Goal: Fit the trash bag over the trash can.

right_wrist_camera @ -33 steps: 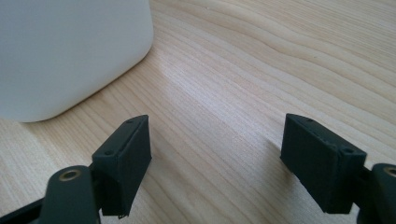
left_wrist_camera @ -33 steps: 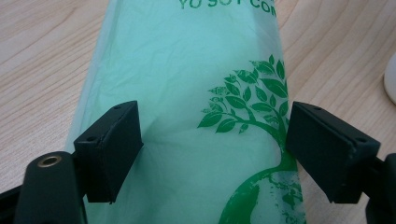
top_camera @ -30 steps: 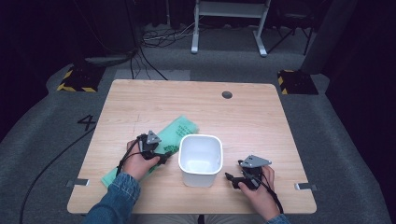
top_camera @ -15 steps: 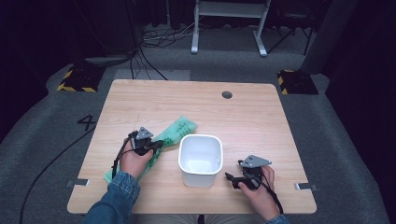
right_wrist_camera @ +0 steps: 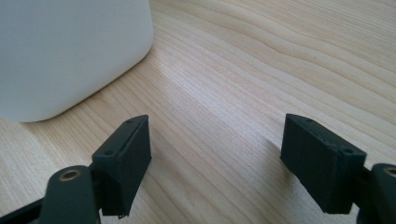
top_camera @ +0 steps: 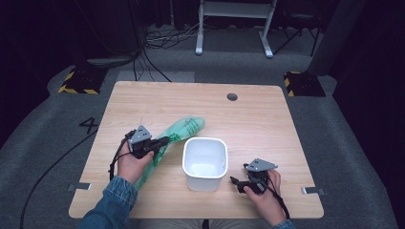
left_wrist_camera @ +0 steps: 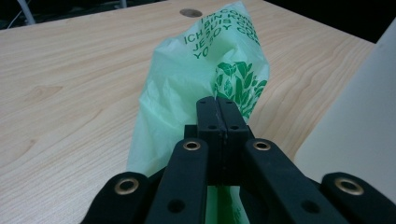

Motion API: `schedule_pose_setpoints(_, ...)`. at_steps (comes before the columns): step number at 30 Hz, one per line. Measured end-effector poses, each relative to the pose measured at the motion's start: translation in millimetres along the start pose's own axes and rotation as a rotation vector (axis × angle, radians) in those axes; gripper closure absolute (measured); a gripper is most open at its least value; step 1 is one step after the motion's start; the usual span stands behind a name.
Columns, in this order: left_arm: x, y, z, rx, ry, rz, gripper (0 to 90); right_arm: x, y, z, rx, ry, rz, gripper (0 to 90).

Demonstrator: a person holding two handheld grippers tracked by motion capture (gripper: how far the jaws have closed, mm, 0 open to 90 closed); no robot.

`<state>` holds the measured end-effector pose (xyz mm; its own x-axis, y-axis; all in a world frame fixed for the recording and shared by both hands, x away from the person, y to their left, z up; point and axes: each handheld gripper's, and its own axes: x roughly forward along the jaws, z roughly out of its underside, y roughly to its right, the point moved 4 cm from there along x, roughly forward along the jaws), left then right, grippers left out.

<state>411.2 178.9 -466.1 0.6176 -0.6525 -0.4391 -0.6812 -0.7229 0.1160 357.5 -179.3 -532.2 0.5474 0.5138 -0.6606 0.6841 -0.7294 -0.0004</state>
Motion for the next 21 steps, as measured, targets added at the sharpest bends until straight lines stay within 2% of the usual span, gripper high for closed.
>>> schedule_pose_setpoints(6, -9.0, 3.2, -12.5, -0.015, 0.031, 0.055, 89.6, 0.0, 0.0, 0.0, 0.0, 0.0, 0.0, 24.6)
schedule_pose_setpoints(9, -14.7, 6.6, -22.8, 0.022, 0.03, 0.074, 89.6, 0.0, 0.0, 0.0, 0.0, 0.0, 0.0, 24.6)
schedule_pose_setpoints(11, -16.0, 7.5, -25.6, 0.022, 0.037, 0.081, 89.6, 0.0, 0.1, 0.0, 0.0, 0.0, -0.001, 24.6)
schedule_pose_setpoints(13, -20.6, 8.8, -34.7, 0.044, 0.049, 0.094, 89.6, 0.0, 0.0, 0.0, 0.0, 0.0, 0.0, 24.6)
schedule_pose_setpoints(18, -25.4, 12.3, -47.0, 0.051, 0.059, 0.111, 89.6, 0.0, 0.1, 0.0, 0.0, 0.0, -0.001, 24.6)
schedule_pose_setpoints(21, -32.3, 16.9, -62.4, 0.086, 0.076, 0.117, 89.6, 0.0, 0.1, 0.0, 0.0, 0.0, -0.001, 24.6)
